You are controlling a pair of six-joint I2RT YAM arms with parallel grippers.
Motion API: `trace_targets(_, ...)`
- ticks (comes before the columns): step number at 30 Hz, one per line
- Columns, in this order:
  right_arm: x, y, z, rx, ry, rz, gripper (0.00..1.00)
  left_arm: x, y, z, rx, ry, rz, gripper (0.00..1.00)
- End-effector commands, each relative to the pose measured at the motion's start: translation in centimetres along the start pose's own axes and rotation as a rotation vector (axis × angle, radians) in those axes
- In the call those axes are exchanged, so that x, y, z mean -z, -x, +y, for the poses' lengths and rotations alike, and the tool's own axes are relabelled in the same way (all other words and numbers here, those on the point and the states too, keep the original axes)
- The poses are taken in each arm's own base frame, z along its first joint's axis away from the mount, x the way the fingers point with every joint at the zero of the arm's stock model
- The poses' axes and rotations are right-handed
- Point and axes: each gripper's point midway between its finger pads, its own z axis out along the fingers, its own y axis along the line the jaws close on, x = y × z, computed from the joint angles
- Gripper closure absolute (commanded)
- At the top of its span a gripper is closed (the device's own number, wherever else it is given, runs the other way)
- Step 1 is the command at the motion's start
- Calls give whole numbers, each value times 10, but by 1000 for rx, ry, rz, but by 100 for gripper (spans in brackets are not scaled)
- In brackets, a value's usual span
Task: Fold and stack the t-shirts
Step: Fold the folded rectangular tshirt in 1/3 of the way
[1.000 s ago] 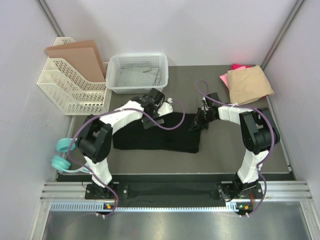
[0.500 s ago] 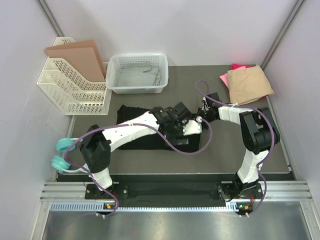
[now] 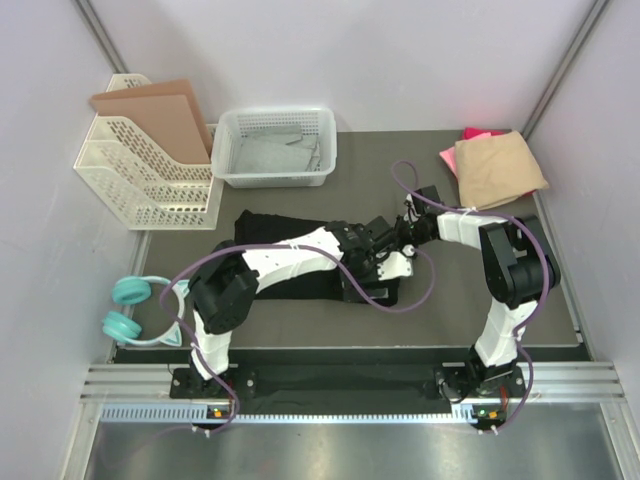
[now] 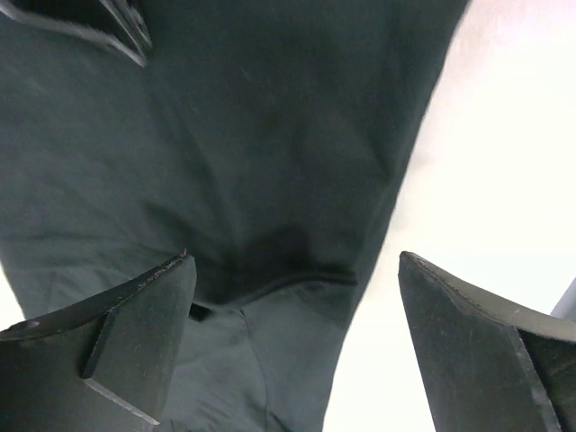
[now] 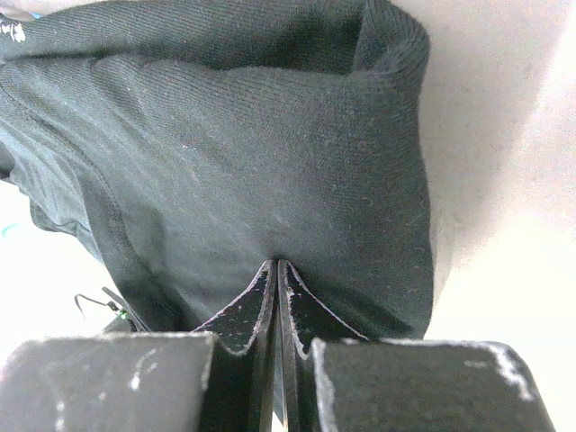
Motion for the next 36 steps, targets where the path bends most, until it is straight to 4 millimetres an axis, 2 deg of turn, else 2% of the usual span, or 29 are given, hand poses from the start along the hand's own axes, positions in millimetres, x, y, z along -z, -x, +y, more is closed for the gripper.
trace_targets(1,-11,-12,-43,-6,-140,12,100,14,42,9,28,5,-140,1)
trace_targets(6,-12,-13,-44,-7,-142,14,100,17,51,19,33,57,-193,1)
trace_targets(10,-10,-13,-43,-2,-139,13,100,9,46,33,38,143,-191,1)
trace_targets(17,-8,-14,-44,0,-142,10,100,-19,17,53,97,137,-104,1)
trace_targets(22,-8,-14,-49,-8,-146,10,100,-16,-7,52,99,110,-61,1)
trace_targets(26,-7,-13,-49,-11,-140,9,100,-14,-30,43,88,90,-17,1)
trace_targets(31,-5,-12,-51,-19,-142,4,100,-9,-48,32,67,73,21,1)
trace_targets(36,-6,-12,-55,-25,-148,6,100,0,-65,34,20,95,60,1)
